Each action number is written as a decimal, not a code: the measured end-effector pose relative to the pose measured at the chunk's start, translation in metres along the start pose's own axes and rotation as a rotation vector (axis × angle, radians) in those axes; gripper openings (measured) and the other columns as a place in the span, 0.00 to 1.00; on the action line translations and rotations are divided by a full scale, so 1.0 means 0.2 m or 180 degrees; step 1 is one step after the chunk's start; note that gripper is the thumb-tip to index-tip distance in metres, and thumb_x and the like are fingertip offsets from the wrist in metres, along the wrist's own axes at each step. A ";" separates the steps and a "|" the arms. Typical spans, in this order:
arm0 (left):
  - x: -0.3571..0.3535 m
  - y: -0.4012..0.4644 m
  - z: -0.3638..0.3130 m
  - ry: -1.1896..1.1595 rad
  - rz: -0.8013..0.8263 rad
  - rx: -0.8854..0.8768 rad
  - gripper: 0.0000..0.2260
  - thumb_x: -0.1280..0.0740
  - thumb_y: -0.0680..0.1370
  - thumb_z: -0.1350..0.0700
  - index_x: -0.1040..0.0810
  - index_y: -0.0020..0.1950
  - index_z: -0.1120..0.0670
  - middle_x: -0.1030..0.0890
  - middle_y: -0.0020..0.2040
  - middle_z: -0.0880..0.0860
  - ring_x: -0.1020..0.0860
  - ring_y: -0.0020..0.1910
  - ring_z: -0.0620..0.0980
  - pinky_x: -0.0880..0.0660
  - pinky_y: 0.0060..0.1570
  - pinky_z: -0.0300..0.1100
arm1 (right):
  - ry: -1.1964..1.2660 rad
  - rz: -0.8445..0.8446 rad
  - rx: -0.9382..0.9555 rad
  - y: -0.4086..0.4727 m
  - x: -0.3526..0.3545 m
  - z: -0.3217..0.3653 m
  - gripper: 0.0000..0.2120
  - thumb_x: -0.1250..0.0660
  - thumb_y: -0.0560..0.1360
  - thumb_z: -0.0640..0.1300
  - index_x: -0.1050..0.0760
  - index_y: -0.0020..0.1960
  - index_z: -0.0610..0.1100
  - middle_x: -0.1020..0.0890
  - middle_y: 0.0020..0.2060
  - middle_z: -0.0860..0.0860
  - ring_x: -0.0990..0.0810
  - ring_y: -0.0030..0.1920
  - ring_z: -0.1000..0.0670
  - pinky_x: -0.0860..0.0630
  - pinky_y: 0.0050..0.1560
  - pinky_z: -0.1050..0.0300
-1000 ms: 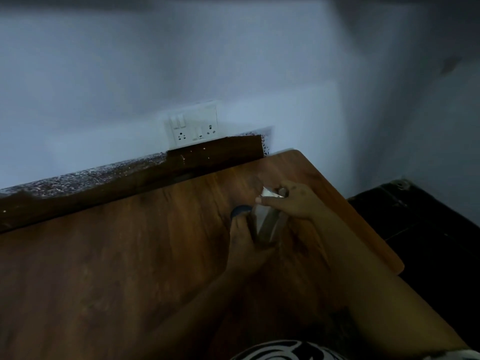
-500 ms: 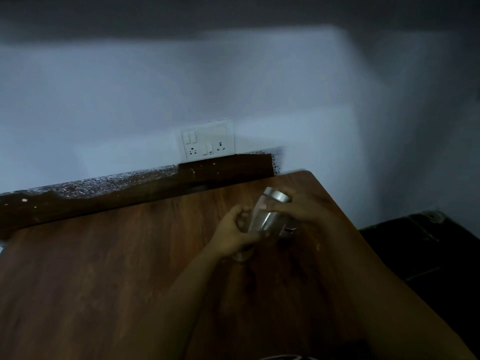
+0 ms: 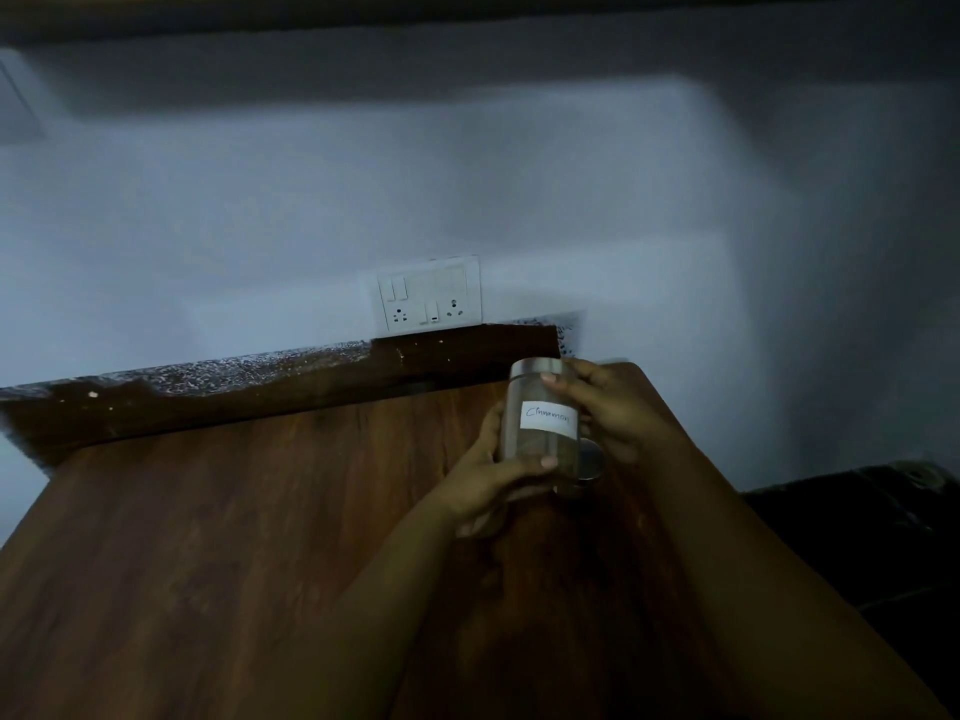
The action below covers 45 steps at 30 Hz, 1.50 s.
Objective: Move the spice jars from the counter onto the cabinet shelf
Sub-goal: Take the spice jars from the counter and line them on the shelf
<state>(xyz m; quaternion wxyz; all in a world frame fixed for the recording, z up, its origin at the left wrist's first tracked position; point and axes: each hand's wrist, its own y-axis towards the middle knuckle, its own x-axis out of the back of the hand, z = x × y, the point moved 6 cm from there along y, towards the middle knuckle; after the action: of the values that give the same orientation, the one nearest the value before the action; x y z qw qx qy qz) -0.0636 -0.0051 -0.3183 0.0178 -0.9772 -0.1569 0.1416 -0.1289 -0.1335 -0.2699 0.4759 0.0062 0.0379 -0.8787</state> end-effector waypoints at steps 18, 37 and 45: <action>0.03 0.08 -0.17 0.0107 -0.0701 -0.0846 0.32 0.29 0.74 0.56 0.38 0.74 0.44 0.25 0.66 0.55 0.25 0.66 0.54 0.28 0.66 0.53 | 0.0357 0.0608 0.0411 -0.08 0.04 0.06 0.47 0.33 0.71 0.23 0.47 0.78 0.56 0.19 0.60 0.42 0.20 0.60 0.45 0.19 0.52 0.54; -0.10 -0.06 -1.10 0.2122 -0.1208 -0.2531 0.26 0.33 0.77 0.44 0.38 0.72 0.43 0.33 0.69 0.39 0.31 0.65 0.31 0.30 0.59 0.26 | -0.0265 0.0019 0.1464 -0.07 -0.10 0.97 0.55 0.17 0.54 0.49 0.43 0.71 0.72 0.21 0.61 0.48 0.20 0.60 0.47 0.22 0.58 0.46; -0.26 -0.07 -1.88 0.2939 -0.1259 -0.3812 0.25 0.36 0.81 0.52 0.40 0.77 0.52 0.34 0.70 0.51 0.30 0.66 0.41 0.31 0.65 0.34 | -0.0847 -0.0198 0.2429 -0.03 -0.17 1.76 0.51 0.19 0.58 0.47 0.42 0.75 0.54 0.22 0.62 0.52 0.22 0.61 0.55 0.22 0.58 0.57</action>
<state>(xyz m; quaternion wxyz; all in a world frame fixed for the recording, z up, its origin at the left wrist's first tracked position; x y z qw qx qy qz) -0.0091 -0.0048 0.0569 -0.4241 -0.7343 -0.3546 -0.3940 -0.1073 -0.1271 0.0840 0.4134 0.0675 -0.3527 -0.8368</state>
